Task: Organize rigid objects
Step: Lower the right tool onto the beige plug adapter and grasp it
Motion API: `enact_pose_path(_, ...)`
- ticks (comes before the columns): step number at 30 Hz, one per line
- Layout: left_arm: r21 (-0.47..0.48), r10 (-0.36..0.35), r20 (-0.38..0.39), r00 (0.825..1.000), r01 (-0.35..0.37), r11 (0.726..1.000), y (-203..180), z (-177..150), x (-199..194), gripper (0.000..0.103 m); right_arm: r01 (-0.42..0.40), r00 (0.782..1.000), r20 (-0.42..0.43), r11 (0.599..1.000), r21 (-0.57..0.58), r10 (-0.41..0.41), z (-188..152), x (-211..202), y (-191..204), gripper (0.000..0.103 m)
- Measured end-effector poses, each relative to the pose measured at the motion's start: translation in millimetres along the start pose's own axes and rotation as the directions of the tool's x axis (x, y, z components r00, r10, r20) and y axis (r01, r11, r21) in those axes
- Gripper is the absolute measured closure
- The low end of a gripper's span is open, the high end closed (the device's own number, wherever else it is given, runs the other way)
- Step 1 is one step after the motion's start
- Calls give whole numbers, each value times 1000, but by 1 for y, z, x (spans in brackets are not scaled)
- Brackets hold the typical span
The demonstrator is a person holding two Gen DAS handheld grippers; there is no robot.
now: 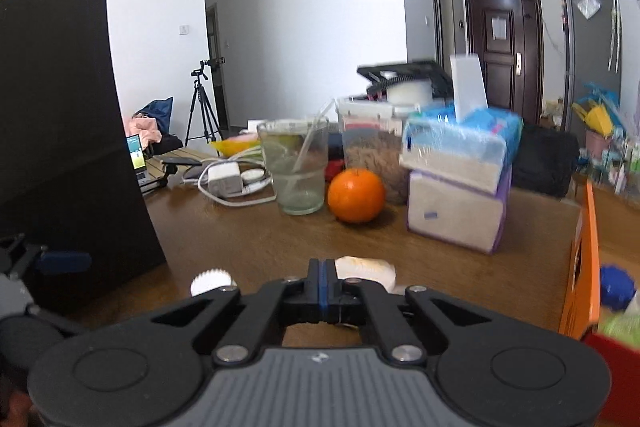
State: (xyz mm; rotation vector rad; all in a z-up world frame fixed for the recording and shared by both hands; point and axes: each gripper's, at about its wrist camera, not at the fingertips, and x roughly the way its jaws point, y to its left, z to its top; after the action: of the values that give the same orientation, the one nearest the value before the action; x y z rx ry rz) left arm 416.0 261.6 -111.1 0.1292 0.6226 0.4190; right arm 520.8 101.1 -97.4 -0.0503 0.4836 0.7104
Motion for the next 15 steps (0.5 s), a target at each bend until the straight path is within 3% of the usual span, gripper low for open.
enact_pose_path(2, -5, -2, 4, 1000, 2, 1000, -1, 0, -2, 0, -13, 1000, -25, 1000, 20, 13, -6, 3, -4, 97)
enact_pose_path(4, -9, 0, 4, 1000, 0, 1000, -1, 1, -2, 0, 21, 999, -29, 1000, 20, -20, -9, 3, -6, 69)
enact_pose_path(5, -10, -1, 3, 1000, 1, 1000, 0, 1, -2, 0, 32, 999, -20, 999, 20, -32, -10, 2, -7, 38)
enact_pose_path(6, -12, -3, 2, 1000, 3, 1000, 0, 1, -2, 0, 47, 999, -6, 999, 23, -46, -11, 1, -8, 14)
enact_pose_path(7, -13, -4, 1, 1000, 4, 1000, 0, 1, -1, 0, 69, 997, 15, 997, 25, -69, -10, -1, -9, 11)
enact_pose_path(9, -13, -8, 1, 1000, 8, 1000, 0, 1, -1, 0, 103, 994, 24, 995, 8, -103, -7, 2, -10, 16)
enact_pose_path(12, -15, -11, 3, 1000, 11, 1000, 1, 1, -1, 0, 127, 992, -22, 992, -1, -127, 1, 23, -14, 25)
enact_pose_path(15, -21, -20, 1, 1000, 20, 1000, 2, 1, -2, 0, 146, 987, -76, 989, 23, -144, 2, 43, -20, 25)
